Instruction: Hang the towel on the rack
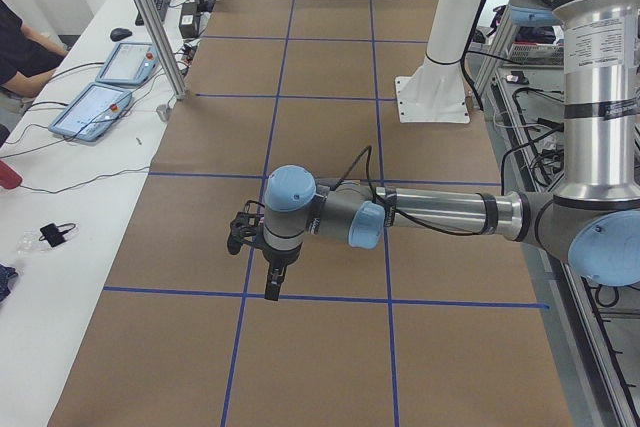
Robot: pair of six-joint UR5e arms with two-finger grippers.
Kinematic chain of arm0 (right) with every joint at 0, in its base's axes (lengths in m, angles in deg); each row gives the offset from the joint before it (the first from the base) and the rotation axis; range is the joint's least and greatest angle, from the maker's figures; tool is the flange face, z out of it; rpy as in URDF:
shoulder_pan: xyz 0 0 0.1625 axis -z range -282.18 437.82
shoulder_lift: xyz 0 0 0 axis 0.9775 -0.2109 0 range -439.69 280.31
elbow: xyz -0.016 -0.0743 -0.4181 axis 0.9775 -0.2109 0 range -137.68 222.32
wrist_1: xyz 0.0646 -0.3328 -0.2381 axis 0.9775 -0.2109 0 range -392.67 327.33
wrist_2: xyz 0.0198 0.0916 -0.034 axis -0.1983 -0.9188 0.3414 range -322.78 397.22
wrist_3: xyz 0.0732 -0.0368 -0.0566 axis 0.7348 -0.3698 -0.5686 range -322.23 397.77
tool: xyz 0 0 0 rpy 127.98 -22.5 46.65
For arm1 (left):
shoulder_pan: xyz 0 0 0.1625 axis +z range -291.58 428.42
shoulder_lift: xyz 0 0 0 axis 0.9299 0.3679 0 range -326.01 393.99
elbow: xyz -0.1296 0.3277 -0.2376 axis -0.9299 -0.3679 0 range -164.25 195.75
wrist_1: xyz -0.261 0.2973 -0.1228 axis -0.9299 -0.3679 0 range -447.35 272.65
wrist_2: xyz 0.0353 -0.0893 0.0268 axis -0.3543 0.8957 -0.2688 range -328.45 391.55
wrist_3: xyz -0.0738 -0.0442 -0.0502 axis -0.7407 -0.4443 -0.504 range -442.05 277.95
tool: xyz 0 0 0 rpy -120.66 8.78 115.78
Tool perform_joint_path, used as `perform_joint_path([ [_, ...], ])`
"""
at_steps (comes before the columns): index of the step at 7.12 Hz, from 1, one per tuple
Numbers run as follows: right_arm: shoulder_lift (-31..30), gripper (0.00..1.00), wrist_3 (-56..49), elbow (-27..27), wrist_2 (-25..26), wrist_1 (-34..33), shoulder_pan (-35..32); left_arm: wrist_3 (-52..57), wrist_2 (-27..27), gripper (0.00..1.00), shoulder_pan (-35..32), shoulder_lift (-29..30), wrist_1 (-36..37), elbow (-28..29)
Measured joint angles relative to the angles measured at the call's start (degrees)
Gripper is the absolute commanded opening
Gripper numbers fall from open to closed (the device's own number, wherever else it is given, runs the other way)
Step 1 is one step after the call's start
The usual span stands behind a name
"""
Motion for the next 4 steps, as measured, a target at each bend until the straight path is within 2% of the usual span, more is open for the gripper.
perform_joint_path([
  [1,0.1,1.00,0.0,0.2,-0.4,0.0,-0.1,0.1,0.0,0.98,0.0,0.0,0.6,0.0],
  [4,-0.1,1.00,-0.1,0.7,-6.6,-0.4,-1.4,0.1,0.0,0.98,0.0,0.1,1.6,0.0],
])
